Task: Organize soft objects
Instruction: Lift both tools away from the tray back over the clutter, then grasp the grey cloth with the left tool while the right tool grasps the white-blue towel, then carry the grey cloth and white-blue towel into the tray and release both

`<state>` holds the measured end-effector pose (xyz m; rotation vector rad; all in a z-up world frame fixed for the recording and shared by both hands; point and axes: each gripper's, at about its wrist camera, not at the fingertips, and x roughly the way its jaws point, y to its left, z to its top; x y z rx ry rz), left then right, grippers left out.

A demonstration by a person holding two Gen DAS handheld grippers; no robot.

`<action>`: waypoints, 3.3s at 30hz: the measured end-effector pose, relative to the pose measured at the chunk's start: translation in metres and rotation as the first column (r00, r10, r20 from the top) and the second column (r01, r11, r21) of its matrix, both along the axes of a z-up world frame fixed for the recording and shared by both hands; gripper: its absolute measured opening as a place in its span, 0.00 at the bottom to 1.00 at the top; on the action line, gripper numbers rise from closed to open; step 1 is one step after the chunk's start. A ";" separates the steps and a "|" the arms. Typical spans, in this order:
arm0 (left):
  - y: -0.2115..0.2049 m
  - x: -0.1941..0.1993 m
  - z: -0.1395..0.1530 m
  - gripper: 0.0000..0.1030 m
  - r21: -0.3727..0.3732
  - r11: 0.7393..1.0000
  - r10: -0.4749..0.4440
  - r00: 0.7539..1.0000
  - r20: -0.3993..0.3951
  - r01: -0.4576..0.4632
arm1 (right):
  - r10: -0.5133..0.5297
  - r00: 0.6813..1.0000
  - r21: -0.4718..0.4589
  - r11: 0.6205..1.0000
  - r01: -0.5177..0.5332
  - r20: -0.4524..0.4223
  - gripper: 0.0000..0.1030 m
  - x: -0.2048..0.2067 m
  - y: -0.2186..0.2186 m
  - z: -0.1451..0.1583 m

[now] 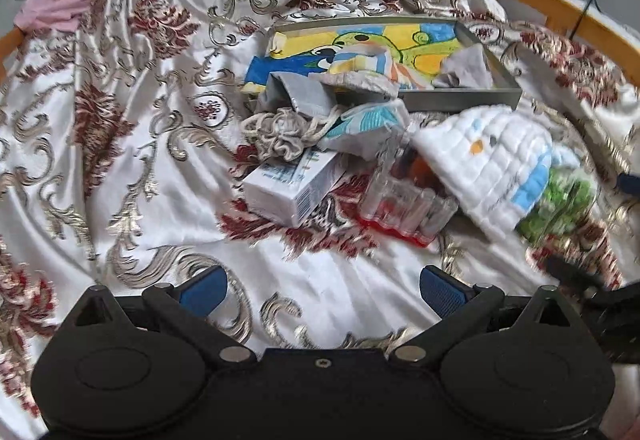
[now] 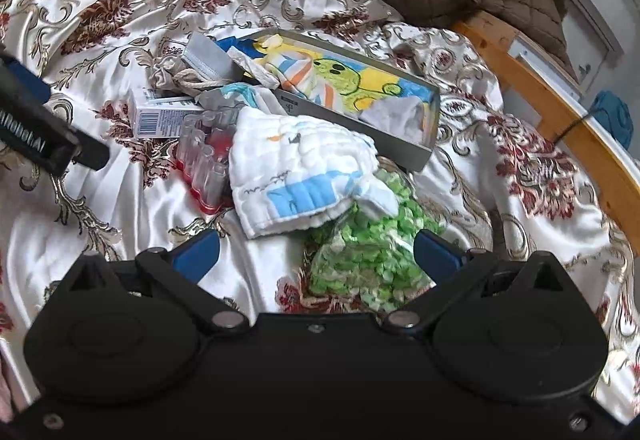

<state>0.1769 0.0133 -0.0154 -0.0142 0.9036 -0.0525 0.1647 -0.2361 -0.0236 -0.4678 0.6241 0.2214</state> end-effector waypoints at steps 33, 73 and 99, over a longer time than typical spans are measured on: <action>0.019 0.113 0.000 0.99 -0.391 0.920 0.053 0.990 0.135 0.004 | 0.145 0.986 -0.087 0.987 -0.138 0.085 0.94 0.064 0.028 -0.013; 0.030 0.146 -0.006 0.14 -0.508 0.859 0.144 0.981 0.129 -0.060 | 0.037 0.994 0.118 0.992 -0.049 0.099 0.07 0.089 0.009 0.001; 0.037 0.100 0.054 0.14 -0.407 0.913 0.144 0.912 0.383 0.026 | -0.032 0.943 0.257 0.965 -0.057 0.331 0.07 0.120 -0.002 0.049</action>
